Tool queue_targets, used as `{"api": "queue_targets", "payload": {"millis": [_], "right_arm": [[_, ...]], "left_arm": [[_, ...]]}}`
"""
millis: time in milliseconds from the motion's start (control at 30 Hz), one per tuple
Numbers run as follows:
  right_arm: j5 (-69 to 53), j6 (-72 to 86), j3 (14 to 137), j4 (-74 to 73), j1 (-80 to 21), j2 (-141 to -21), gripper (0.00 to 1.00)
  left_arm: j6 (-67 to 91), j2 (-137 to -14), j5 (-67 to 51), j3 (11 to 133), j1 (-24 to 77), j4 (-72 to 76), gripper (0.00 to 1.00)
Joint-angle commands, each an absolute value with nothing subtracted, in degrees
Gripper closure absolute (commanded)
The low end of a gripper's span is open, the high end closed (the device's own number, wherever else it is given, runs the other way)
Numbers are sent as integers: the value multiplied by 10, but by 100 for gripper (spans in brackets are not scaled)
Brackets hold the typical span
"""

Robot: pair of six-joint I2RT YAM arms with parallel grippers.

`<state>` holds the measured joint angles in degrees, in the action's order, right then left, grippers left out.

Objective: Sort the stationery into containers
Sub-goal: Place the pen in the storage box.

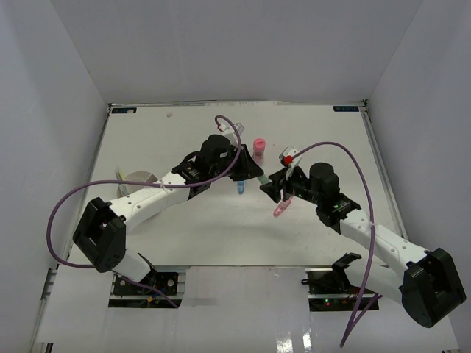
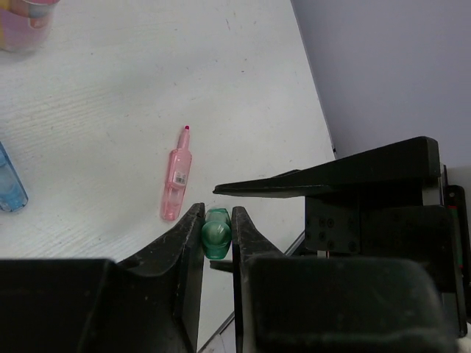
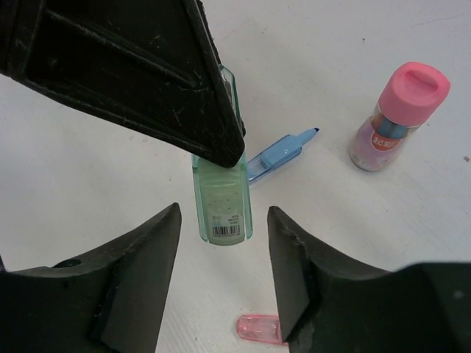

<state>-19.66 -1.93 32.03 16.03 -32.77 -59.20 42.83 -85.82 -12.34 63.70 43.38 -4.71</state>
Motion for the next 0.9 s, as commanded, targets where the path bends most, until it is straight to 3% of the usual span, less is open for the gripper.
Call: {"api": "queue_targets", "payload": {"millis": [0,33,167,200,267,700,867], "right_arm": [[-198,-22,316,190,-330,-580,42],[-196,-23,315,189,-330,-577,38],[-178,-21,309,180,-330,-572,3],[-174,-19,309,178,-330,-571,1],[-165,-13,302,176,-329,-567,10],[-128,29,294,177,-328,-591,10],[-127,35,296,174,-328,-597,10]], "left_arm": [[420,-838,-102,650,437,-48,95],[416,-834,-93,651,437,-53,95],[400,-819,-27,652,437,-106,96],[395,-815,-11,653,437,-119,96],[384,-795,53,655,429,-164,97],[338,-561,249,584,224,-427,96],[327,-547,299,598,196,-494,94]]}}
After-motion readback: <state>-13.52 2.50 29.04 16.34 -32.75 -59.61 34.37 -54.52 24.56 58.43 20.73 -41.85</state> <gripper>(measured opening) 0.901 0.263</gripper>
